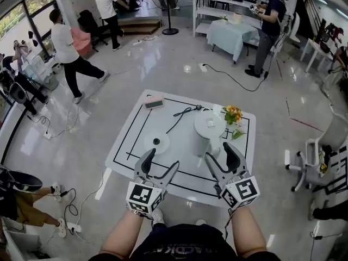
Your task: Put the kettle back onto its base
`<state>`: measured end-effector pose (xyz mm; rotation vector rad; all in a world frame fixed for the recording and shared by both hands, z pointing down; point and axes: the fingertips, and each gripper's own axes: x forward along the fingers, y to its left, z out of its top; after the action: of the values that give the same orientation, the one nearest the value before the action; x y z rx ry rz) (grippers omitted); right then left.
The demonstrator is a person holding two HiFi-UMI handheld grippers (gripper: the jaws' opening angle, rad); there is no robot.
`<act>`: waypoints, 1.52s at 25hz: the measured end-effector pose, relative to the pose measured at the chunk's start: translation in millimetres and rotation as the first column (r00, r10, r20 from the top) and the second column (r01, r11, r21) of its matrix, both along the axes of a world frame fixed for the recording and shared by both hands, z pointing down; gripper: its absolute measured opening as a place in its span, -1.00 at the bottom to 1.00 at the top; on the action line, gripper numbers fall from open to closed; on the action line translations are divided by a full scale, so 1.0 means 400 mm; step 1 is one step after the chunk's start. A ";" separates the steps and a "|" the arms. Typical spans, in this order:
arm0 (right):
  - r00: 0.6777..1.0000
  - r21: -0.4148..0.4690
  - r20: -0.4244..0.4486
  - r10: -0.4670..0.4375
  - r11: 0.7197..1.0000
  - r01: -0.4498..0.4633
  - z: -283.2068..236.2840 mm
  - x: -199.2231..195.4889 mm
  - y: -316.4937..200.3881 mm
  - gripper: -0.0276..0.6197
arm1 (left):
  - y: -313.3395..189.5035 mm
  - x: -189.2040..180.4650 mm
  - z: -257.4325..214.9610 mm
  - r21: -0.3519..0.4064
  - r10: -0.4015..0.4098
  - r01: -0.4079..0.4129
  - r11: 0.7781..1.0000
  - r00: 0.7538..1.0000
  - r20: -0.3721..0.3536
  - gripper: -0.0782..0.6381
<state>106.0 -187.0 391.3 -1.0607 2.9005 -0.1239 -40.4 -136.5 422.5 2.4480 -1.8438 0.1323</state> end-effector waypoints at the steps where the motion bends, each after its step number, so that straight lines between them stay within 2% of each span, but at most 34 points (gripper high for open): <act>1: 1.000 0.002 -0.004 0.025 1.000 -0.025 0.000 -0.012 -0.006 -0.08 | -0.012 -0.014 0.000 0.001 0.027 -0.027 1.000 1.000 0.001 0.21; 6: 0.987 0.005 -0.055 0.151 0.988 -0.151 0.011 -0.064 -0.005 -0.08 | -0.050 -0.078 -0.003 0.007 0.151 -0.151 0.989 0.988 -0.019 0.23; 12: 0.950 -0.013 -0.103 0.295 0.954 -0.298 0.017 -0.096 0.040 -0.08 | -0.054 -0.132 -0.005 0.005 0.273 -0.273 0.962 0.960 -0.054 0.23; 28: 0.885 -0.039 -0.124 0.448 0.889 -0.456 0.037 -0.134 0.079 -0.08 | -0.029 -0.197 0.008 -0.004 0.408 -0.410 0.912 0.909 -0.086 0.23; 38: 0.865 -0.041 -0.163 0.475 0.873 -0.487 0.039 -0.115 0.072 -0.08 | -0.027 -0.209 0.005 -0.002 0.409 -0.411 0.912 0.907 -0.106 0.23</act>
<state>60.2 -158.0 406.9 -1.8441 2.6590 -0.1448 -124.0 -147.1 424.6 2.7309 -1.2550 0.0477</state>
